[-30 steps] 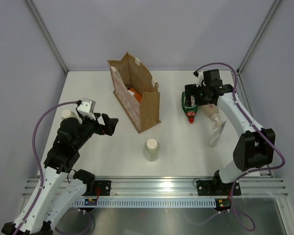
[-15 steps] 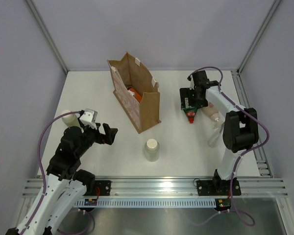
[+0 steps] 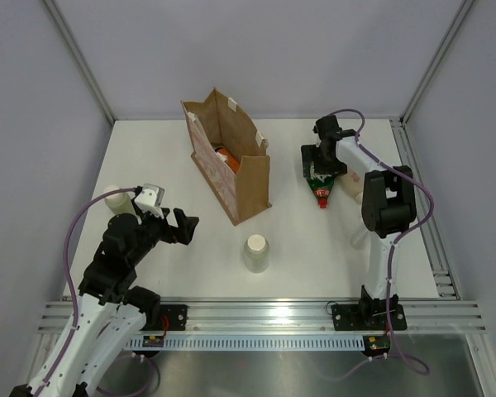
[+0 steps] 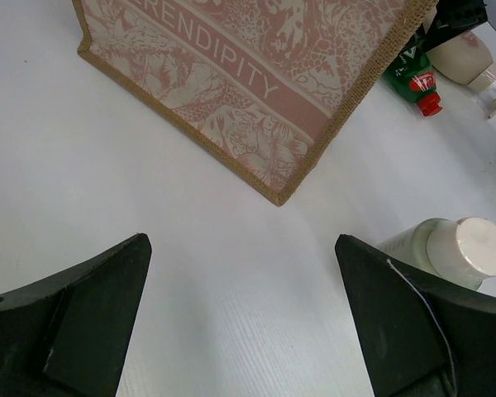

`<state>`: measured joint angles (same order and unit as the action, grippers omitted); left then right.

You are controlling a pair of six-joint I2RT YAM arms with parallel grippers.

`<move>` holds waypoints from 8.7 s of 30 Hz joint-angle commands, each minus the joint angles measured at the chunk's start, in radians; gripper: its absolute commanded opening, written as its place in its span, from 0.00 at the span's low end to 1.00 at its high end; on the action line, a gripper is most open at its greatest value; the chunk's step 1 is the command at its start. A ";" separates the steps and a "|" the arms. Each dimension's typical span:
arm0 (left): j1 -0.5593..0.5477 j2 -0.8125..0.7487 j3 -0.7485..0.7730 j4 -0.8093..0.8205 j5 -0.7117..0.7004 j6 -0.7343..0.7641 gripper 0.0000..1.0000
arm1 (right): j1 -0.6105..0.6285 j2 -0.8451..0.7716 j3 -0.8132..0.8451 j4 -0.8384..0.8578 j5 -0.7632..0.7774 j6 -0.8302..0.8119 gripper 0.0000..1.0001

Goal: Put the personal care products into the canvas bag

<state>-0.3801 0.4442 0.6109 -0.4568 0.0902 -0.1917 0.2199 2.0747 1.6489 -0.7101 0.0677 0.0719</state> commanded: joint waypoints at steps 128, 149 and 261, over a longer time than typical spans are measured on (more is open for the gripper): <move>0.001 -0.128 -0.049 0.023 0.319 -0.193 0.99 | 0.161 -0.068 -0.147 -0.045 -0.095 -0.426 0.51; 0.001 -0.140 -0.060 0.035 0.342 -0.186 0.99 | 0.081 0.082 0.057 -0.166 -0.299 -0.391 0.33; 0.001 0.059 0.164 -0.401 -0.590 -0.589 0.99 | 0.429 -0.170 0.555 0.037 -0.317 -0.351 1.00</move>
<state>-0.3794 0.4553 0.7136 -0.8032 -0.3599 -0.6960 0.6590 2.0956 2.1937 -0.6922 -0.1860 -0.2287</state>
